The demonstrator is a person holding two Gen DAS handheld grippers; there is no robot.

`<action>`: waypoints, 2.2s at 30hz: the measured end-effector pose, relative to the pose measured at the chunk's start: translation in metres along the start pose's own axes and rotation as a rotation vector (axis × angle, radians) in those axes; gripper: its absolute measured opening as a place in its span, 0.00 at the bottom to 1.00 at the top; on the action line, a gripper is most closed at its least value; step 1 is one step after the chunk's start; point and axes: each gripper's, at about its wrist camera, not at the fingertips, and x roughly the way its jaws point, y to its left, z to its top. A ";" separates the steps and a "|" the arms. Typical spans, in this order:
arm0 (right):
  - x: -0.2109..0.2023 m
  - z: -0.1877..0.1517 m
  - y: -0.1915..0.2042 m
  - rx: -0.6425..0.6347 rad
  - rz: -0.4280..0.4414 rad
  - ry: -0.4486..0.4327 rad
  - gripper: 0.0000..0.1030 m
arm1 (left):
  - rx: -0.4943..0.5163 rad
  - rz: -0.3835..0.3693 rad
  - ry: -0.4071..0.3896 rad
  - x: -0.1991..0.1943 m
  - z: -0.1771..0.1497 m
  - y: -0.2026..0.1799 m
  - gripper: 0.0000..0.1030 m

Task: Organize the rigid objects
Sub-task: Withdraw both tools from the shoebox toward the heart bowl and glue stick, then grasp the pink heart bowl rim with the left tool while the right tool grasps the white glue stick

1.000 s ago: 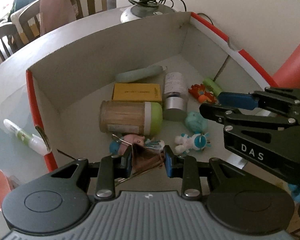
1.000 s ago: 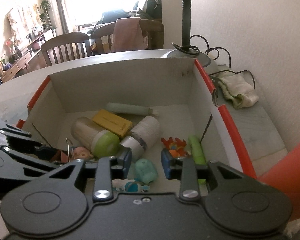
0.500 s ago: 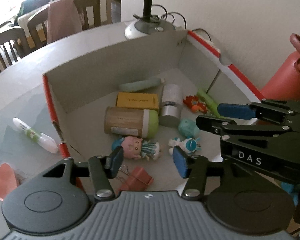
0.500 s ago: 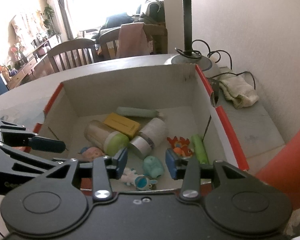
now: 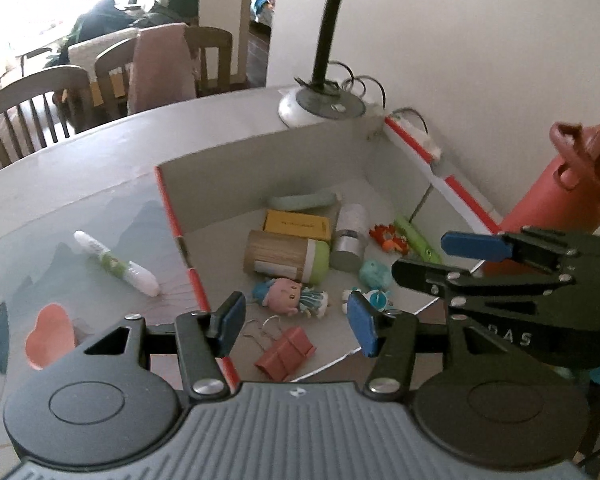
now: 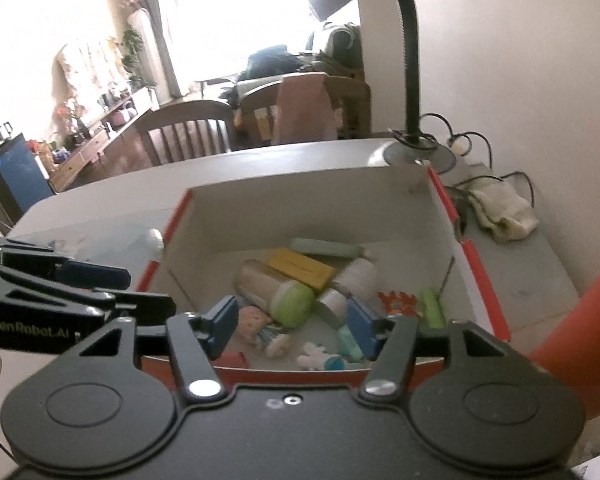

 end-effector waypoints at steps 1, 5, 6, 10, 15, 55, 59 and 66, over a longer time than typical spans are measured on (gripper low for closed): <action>-0.002 0.001 0.003 -0.003 0.008 -0.006 0.63 | -0.005 0.004 -0.011 -0.005 -0.001 0.002 0.54; -0.010 0.002 0.017 -0.018 0.033 -0.020 0.69 | -0.025 0.012 -0.050 -0.024 -0.006 0.012 0.67; -0.011 0.002 0.021 -0.021 0.040 -0.024 0.69 | -0.030 0.011 -0.058 -0.027 -0.007 0.015 0.68; -0.014 0.004 0.038 -0.031 0.063 -0.040 0.79 | -0.054 0.020 -0.071 -0.039 -0.014 0.032 0.68; -0.011 0.007 0.063 -0.056 0.095 -0.051 0.84 | -0.097 0.022 -0.081 -0.049 -0.025 0.058 0.70; 0.175 0.069 0.204 -0.181 0.071 0.182 0.84 | -0.292 0.121 -0.104 0.002 -0.081 0.226 0.98; 0.199 0.070 0.209 -0.196 0.057 0.215 0.83 | -0.276 0.140 -0.104 0.012 -0.083 0.229 0.98; 0.234 0.066 0.208 -0.206 0.025 0.282 0.80 | -0.269 0.141 -0.097 0.032 -0.089 0.231 0.98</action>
